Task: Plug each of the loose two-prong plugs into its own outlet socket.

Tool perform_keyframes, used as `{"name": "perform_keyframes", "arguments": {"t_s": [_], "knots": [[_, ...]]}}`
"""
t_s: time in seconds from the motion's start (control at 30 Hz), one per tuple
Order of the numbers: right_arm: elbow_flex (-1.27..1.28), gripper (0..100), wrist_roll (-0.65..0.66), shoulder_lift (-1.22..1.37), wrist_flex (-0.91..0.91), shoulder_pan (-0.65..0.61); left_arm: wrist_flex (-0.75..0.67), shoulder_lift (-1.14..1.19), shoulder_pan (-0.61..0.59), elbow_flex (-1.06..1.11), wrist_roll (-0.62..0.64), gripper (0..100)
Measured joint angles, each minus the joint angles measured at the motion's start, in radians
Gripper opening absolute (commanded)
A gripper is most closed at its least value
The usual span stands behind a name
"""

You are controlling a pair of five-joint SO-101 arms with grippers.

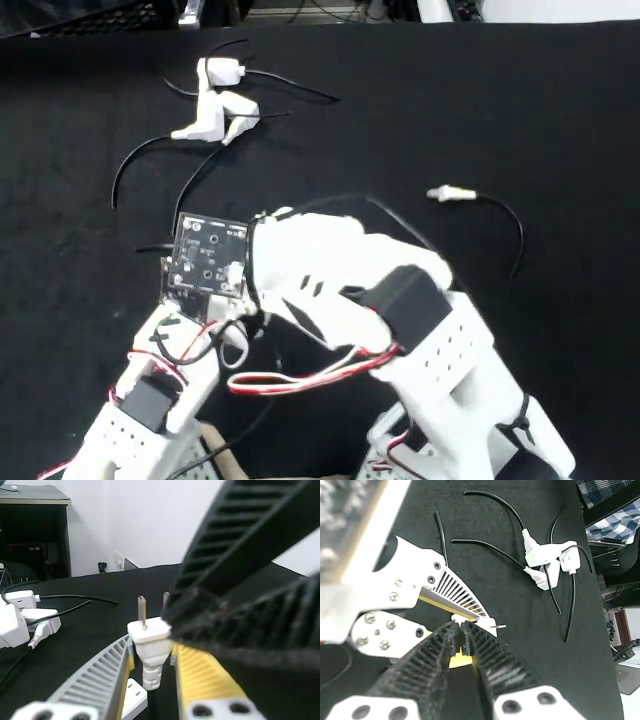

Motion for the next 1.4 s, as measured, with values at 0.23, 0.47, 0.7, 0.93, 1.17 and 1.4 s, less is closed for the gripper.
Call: {"name": "perform_keyframes", "arguments": {"t_s": [0.23,0.47,0.7,0.93,1.17,1.4], "knots": [[0.110,1.2,0.040,0.000,-0.117,0.118,0.000,0.000,0.014,0.000,0.000,3],[0.201,1.2,0.101,-0.002,-0.213,0.189,0.000,0.002,0.014,0.000,0.000,3],[0.282,1.2,0.109,-0.002,-0.321,0.203,0.002,0.002,0.012,0.000,0.002,3],[0.367,1.2,0.109,-0.018,-0.422,0.209,0.008,0.003,0.011,0.000,0.003,3],[0.282,1.2,0.109,-0.008,-0.321,0.210,0.008,0.002,0.009,0.000,0.003,3],[0.100,1.2,0.109,-0.009,-0.155,0.206,0.006,0.000,0.014,0.000,0.000,3]]}}
